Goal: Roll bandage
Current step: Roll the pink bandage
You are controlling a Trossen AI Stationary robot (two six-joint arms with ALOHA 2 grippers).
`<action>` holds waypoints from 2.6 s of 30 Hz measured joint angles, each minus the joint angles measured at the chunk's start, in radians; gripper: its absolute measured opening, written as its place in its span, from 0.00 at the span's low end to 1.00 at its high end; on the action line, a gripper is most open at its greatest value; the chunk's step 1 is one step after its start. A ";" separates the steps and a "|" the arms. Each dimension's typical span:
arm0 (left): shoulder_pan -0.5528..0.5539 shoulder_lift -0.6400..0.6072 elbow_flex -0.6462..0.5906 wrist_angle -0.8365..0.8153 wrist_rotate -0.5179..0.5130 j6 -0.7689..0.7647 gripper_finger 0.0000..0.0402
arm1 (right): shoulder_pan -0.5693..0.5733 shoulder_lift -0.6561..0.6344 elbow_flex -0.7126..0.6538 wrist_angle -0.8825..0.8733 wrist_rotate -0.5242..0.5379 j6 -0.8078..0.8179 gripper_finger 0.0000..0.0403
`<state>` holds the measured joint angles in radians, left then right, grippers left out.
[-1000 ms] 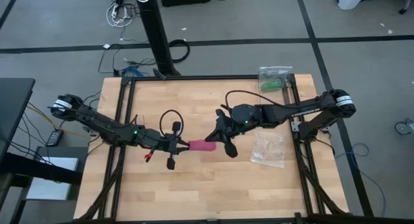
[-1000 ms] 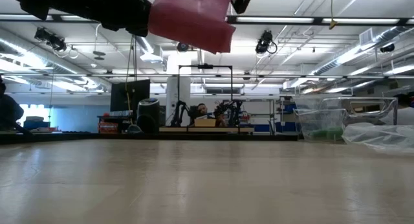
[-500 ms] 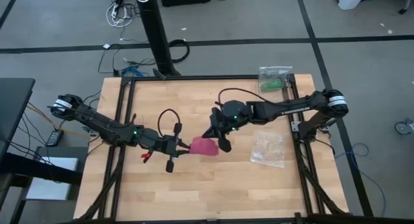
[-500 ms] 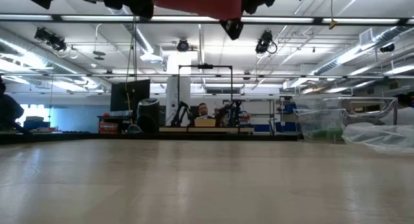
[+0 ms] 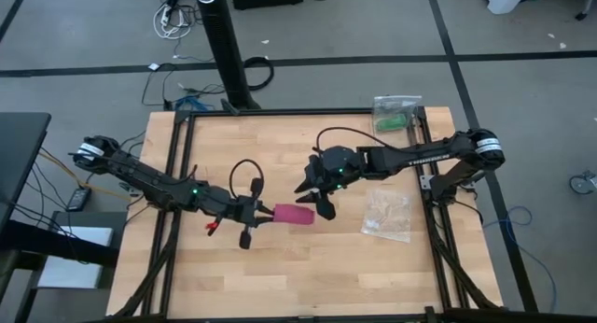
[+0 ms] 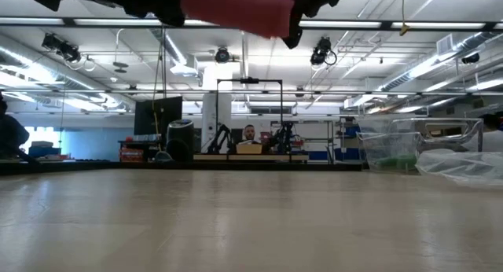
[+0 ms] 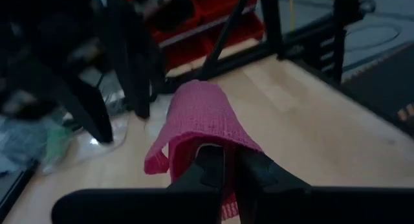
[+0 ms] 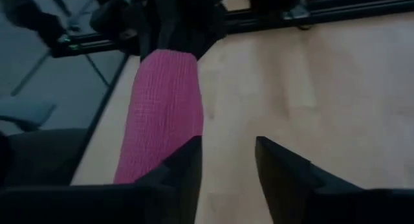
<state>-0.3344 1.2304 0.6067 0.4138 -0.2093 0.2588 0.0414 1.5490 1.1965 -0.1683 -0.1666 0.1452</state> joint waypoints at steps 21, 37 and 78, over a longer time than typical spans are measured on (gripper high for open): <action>0.000 0.000 0.000 -0.090 -0.141 0.208 0.05 | 0.029 0.097 0.000 0.161 0.147 -0.073 0.04; -0.002 0.001 -0.001 -0.097 -0.115 0.203 0.05 | 0.021 0.146 0.000 0.151 0.089 -0.066 0.04; 0.224 0.358 -0.132 -0.003 0.003 -0.598 0.38 | 0.002 -0.045 -0.140 -0.119 0.243 -0.008 0.25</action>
<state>-0.1108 1.5881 0.4743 0.4109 -0.2067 -0.3396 0.0429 1.5040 1.0561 -0.2876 0.0768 0.1375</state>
